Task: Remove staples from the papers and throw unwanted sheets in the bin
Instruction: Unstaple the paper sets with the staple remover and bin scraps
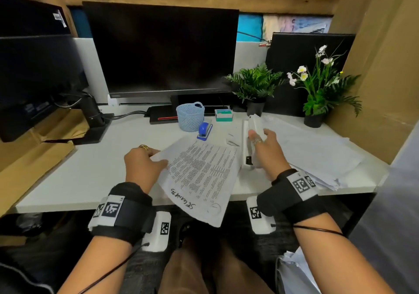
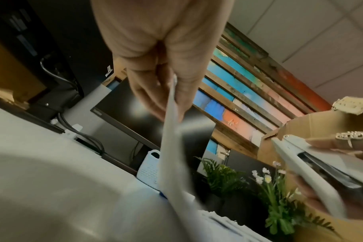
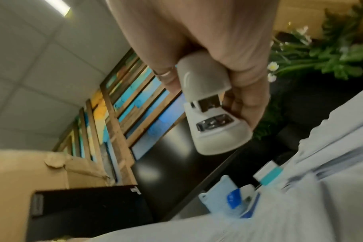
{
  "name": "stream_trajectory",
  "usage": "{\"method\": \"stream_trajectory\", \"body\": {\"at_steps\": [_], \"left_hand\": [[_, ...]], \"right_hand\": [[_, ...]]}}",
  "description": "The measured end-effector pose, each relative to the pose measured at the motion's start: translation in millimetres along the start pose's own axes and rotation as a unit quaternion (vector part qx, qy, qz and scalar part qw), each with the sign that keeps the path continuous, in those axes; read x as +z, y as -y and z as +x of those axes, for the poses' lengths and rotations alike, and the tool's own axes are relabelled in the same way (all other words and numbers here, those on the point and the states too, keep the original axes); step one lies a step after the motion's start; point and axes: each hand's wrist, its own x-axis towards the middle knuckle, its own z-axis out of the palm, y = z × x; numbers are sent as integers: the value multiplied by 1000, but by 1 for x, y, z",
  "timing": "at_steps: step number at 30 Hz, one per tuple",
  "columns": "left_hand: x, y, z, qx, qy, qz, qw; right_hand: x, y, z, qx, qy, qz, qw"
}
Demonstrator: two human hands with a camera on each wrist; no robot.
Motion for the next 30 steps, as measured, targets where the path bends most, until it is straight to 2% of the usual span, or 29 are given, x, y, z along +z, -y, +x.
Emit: {"method": "stream_trajectory", "body": {"at_steps": [2,4,7,9,12,17,20,24,30], "left_hand": [[3,-8,-4,13,-28,-71,997],[5,-18,-9,14,-24,-133,991],[7,-30,-15,30,-19,-187,982],[6,-38,-21,45,-57,-203,976],[5,-49,-30,43,-123,-218,967],[10,-60,-41,77,-138,-247,956],[14,-61,-44,103,-122,-260,952],[18,-63,-44,130,-126,-257,949],[24,-66,-44,175,-130,-249,944]], "right_hand": [[7,10,-4,8,22,112,993],[16,19,-8,27,58,210,976],[33,31,-13,18,83,283,955],[44,41,-16,-14,66,310,948],[56,55,-23,-77,24,309,948],[68,68,-30,-183,-6,294,938],[71,70,-29,-205,17,287,936],[73,67,-28,-228,66,217,947],[79,62,-29,-228,76,200,950]]}}
